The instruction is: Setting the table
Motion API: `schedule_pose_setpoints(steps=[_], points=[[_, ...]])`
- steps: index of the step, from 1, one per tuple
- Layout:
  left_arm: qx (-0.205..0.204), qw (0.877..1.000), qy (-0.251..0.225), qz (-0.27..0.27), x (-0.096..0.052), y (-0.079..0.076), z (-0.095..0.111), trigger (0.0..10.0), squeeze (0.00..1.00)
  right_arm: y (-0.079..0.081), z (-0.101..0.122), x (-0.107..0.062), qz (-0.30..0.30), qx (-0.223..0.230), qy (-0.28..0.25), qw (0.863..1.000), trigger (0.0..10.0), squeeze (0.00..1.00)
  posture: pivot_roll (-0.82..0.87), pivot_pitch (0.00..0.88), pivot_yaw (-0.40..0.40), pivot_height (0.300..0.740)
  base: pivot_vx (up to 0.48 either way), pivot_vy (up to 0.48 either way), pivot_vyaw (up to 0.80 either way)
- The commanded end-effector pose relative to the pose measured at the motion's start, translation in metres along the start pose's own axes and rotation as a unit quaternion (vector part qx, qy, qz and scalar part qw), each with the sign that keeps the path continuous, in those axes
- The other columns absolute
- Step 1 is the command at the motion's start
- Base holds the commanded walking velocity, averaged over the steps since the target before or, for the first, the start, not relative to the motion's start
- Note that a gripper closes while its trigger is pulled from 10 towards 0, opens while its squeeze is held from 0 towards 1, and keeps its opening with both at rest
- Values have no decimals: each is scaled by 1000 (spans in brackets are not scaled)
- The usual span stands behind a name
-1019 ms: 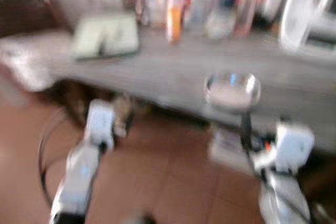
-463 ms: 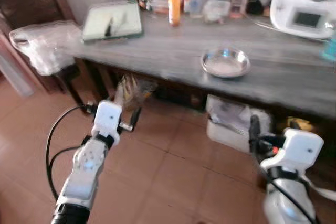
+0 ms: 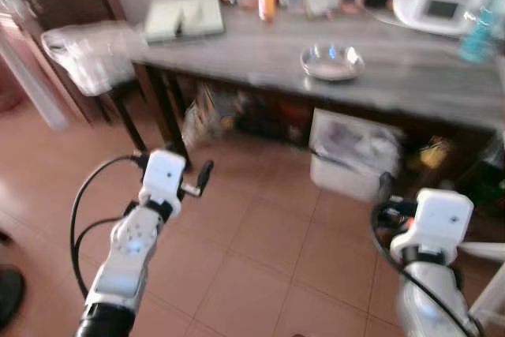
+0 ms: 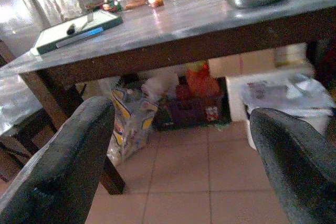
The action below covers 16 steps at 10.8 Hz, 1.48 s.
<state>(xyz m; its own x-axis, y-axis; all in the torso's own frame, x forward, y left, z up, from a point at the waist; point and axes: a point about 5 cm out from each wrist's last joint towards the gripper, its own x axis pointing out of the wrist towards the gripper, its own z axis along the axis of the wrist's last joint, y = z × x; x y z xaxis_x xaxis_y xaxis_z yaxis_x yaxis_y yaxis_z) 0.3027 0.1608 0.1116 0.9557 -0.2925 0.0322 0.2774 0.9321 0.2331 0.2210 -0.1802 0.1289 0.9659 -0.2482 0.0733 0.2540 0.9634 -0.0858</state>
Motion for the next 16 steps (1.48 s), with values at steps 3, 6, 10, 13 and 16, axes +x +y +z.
schedule_pose_setpoints(steps=[3, 6, 10, 13, 16], points=[[-13, 1000, -3, -26, 2, -4, 0, 10000, 0, 4, 3, -2, 25, 0, -8, 1000, 10000, 0, 37, 65, 64, 740, 0, 0, 0], [-23, 999, -5, -40, 5, -9, 0, 10000, 0, 2, 3, -1, 23, 3, -2, 1000, 10000, 0, 31, 60, 63, 740, 0, 0, -687], [-27, 998, -8, -57, 5, -14, 0, 10000, 0, 3, 5, -1, 27, -3, -6, 1000, 10000, 0, 29, 62, 65, 740, 0, 0, -711], [-22, 997, -5, -68, 5, -16, -2, 10000, 0, 4, 7, -1, 38, -10, -16, 999, 10000, 0, 34, 65, 64, 740, 0, 0, -240], [-26, 997, -8, -71, 6, -17, -2, 10000, 0, 6, 7, -2, 40, -13, -20, 999, 10000, 0, 32, 67, 69, 740, 0, -319, 0]])
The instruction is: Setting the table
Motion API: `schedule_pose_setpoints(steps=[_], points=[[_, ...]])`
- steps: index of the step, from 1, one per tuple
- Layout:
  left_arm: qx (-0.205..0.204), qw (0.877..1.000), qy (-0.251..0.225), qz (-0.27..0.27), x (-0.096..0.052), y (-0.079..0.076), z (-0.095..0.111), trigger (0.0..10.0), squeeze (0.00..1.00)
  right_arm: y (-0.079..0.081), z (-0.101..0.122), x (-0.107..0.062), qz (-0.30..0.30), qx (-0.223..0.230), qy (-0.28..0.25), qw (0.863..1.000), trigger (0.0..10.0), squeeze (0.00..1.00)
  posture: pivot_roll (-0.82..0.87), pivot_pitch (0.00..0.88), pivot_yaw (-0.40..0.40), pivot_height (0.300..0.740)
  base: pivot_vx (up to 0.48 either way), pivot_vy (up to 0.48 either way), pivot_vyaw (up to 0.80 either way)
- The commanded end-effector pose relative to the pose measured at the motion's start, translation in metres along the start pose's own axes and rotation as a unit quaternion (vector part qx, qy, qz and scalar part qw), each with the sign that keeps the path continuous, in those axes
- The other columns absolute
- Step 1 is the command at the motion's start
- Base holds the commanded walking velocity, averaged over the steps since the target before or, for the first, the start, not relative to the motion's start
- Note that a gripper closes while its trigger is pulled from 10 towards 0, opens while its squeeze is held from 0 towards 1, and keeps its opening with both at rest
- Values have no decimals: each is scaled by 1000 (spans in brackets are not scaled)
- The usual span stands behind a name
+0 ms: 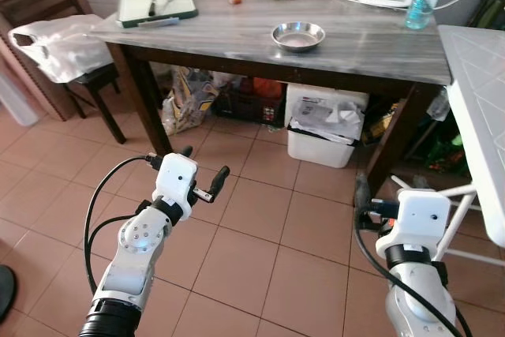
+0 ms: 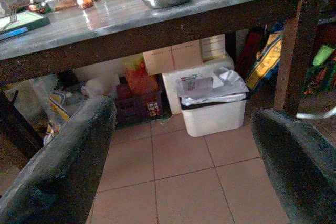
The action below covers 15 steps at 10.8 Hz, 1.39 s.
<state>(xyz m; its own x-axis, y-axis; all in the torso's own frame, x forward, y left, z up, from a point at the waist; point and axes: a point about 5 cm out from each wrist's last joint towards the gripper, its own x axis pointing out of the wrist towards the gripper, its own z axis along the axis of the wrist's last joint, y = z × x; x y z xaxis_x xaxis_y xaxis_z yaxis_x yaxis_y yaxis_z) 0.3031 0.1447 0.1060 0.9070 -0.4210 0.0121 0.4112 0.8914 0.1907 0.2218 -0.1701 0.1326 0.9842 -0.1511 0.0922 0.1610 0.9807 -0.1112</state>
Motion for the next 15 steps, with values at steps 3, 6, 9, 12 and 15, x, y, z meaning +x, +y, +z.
schedule_pose_setpoints(steps=[3, 6, 9, 12, 15], points=[[-3, 1000, -6, -10, 3, -4, 1, 10000, 0, -6, 2, -2, -12, -4, -6, 1000, 10000, 0, 19, 65, 72, 740, 0, -349, 0], [-4, 1000, -6, -9, 5, -5, 1, 10000, 0, -5, 4, 0, -7, -11, -10, 1000, 10000, 0, 25, 66, 68, 740, 0, -358, 0], [-4, 1000, -7, -7, 7, -4, 1, 10000, 0, -4, 3, 0, -3, -11, -12, 1000, 10000, 0, 28, 59, 63, 740, 0, -363, 0], [-1, 1000, -8, -5, 9, -2, 1, 10000, 0, -2, 5, 3, 1, -11, -18, 1000, 10000, 0, 32, 46, 63, 740, 0, -374, -421], [0, 1000, -11, -7, 10, -2, 2, 10000, 0, 0, 6, 4, 3, -15, -23, 1000, 10000, 0, 31, 43, 70, 740, 0, -447, 0]])
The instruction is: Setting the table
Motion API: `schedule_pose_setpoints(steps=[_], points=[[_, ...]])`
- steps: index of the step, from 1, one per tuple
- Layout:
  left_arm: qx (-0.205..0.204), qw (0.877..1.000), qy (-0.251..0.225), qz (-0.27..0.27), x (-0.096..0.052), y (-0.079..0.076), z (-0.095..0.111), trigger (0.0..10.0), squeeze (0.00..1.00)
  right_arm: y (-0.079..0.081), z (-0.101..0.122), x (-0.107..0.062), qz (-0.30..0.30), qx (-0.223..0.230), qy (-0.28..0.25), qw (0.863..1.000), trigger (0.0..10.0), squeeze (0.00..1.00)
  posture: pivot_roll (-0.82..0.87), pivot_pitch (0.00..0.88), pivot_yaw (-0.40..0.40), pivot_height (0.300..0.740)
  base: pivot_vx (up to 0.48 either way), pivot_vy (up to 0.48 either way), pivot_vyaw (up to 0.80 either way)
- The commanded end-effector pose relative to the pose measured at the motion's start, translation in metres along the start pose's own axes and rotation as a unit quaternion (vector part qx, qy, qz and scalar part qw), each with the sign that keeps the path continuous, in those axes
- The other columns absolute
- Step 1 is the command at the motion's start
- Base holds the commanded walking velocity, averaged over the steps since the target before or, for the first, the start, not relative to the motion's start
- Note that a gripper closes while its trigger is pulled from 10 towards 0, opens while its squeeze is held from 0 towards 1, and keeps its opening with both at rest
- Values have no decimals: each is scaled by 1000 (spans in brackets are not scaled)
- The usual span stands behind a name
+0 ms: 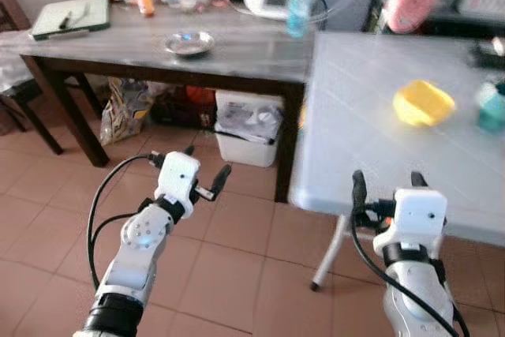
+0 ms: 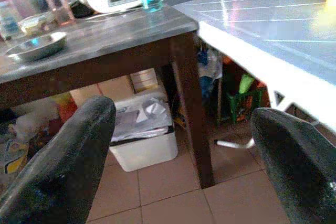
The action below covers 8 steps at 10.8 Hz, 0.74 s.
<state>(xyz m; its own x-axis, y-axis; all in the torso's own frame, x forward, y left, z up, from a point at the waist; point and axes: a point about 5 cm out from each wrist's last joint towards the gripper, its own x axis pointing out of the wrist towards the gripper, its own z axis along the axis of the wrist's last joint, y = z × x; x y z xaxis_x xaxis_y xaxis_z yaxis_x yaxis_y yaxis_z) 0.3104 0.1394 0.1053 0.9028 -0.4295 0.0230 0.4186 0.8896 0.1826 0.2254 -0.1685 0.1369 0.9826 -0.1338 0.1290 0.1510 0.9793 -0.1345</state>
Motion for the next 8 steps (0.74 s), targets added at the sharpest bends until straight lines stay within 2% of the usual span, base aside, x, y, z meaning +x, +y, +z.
schedule_pose_setpoints(steps=[1, 8], points=[[6, 1000, -5, -7, 2, -1, 2, 10000, 0, -1, 2, -1, -4, -5, -4, 1000, 10000, 0, 26, 48, 77, 740, 0, -480, 0], [5, 1000, -11, -22, 7, -9, 5, 10000, 0, -3, 1, -7, -15, -7, 0, 1000, 10000, 0, 9, 64, 83, 740, 0, -480, 0]])
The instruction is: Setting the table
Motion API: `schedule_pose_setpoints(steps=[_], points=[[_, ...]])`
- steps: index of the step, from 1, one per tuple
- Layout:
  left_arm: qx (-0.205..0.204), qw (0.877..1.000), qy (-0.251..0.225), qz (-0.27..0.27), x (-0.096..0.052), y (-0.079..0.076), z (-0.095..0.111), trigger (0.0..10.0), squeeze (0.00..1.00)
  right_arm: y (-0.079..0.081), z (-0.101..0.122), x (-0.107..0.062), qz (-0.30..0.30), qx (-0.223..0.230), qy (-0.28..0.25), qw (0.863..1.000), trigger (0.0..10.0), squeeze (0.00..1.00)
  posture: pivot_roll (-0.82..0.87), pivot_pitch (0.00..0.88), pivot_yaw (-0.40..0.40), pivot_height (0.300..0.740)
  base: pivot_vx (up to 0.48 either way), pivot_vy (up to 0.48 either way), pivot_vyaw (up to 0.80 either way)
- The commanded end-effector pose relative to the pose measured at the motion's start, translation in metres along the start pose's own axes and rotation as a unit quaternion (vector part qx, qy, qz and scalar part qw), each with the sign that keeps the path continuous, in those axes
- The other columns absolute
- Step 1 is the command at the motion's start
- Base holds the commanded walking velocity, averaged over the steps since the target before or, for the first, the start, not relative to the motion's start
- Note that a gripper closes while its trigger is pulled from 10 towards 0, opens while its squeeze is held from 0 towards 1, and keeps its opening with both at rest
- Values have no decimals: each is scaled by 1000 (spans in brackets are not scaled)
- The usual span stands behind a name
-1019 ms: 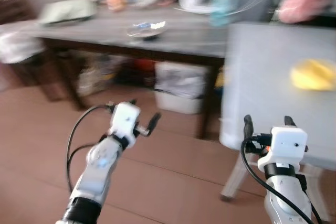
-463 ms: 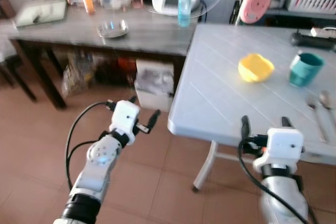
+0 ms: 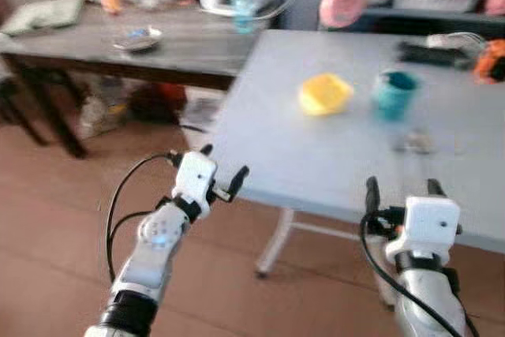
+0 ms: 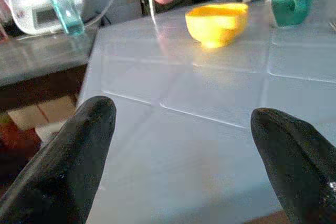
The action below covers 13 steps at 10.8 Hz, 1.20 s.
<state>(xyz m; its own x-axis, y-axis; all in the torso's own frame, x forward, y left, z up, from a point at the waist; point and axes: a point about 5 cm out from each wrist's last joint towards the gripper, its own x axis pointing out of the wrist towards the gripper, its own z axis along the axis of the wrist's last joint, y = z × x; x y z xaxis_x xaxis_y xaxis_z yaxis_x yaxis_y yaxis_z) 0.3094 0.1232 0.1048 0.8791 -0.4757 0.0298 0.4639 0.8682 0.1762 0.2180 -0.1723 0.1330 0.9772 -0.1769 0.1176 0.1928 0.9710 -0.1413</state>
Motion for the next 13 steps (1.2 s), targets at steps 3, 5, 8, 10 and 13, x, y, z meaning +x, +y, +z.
schedule_pose_setpoints(steps=[3, 5, 8, 10, 13], points=[[-10, 1000, -22, -4, 7, 2, 11, 10000, 0, 4, 6, 3, 9, 3, -11, 1000, 10000, 0, 11, 67, 82, 740, 0, 0, 0], [-21, 999, -26, -11, 10, 2, 14, 10000, 0, 6, 6, 3, 15, 6, -12, 1000, 10000, 0, 14, 68, 82, 740, 0, 0, 0], [-36, 999, -17, -1, 10, 6, 11, 10000, 0, 6, 5, 3, 17, 6, -12, 1000, 10000, 0, 13, 65, 78, 740, 0, 106, 0], [-36, 999, -16, 2, 12, 8, 12, 10000, 0, 6, 6, 4, 18, 6, -14, 1000, 10000, 0, 14, 61, 76, 740, 0, 397, 0], [-38, 999, -12, 3, 12, 9, 10, 10000, 0, 7, 6, 4, 19, 7, -13, 1000, 10000, 0, 19, 64, 77, 740, 0, 464, 0]])
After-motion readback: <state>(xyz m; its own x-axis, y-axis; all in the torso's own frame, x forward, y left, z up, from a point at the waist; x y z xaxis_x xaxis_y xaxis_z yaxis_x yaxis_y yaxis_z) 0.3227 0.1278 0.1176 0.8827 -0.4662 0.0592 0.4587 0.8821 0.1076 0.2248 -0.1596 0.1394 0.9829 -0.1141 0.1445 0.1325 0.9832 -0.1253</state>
